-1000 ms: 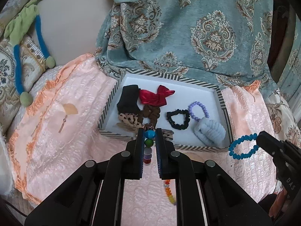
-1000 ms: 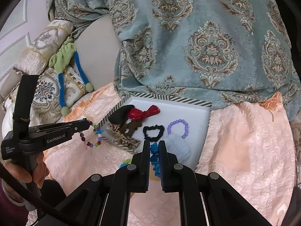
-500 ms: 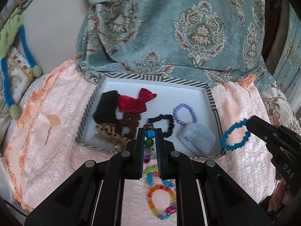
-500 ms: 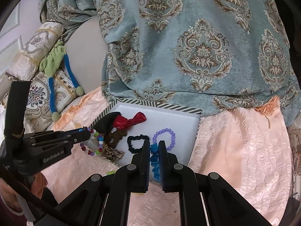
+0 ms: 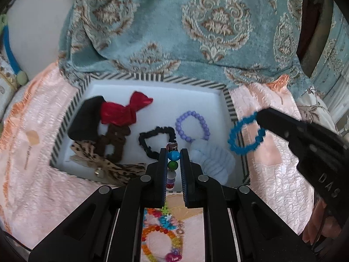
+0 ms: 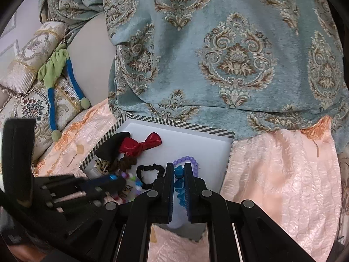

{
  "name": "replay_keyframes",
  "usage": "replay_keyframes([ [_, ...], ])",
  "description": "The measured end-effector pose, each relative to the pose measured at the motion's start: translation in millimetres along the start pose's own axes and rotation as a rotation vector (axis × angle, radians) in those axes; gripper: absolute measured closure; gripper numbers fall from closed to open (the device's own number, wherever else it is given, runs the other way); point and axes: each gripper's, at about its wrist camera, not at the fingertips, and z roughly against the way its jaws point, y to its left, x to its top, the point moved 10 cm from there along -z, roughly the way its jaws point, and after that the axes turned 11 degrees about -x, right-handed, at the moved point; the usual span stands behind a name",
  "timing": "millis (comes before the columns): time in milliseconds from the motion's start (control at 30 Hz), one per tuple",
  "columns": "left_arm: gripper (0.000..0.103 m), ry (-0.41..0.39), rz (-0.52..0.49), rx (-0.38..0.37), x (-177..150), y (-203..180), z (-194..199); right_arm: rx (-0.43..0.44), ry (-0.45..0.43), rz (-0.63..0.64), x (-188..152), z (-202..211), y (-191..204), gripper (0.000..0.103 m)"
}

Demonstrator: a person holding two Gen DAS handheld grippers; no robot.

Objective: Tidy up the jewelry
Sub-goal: 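Lower both bracelets into the tray and open both tools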

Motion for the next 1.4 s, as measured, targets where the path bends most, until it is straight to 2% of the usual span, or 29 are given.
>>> replay_keyframes([
  [300, 0.093, 0.046, 0.078, 0.035, -14, 46, -23, 0.062, 0.034, 0.017, 22, -44, 33, 0.095],
  [533, 0.093, 0.055, 0.108, 0.024, -18, 61, -29, 0.131, 0.081, 0.019, 39, -88, 60, 0.095],
  [667, 0.093, 0.062, 0.114, 0.019, -20, 64, -32, 0.087, 0.147, -0.005, 36, -128, 47, 0.095],
  [733, 0.093, 0.061, 0.117, 0.018, -20, 66, -33, 0.032, 0.194, -0.017, 26, -149, 32, 0.095],
  [867, 0.093, 0.062, 0.114, 0.019, -19, 67, -37, -0.001, 0.241, -0.053, 10, -170, 13, 0.095],
  [1400, 0.093, 0.07, 0.108, 0.032, -19, 68, -46, -0.013, 0.22, -0.048, 21, -182, 23, 0.095],
])
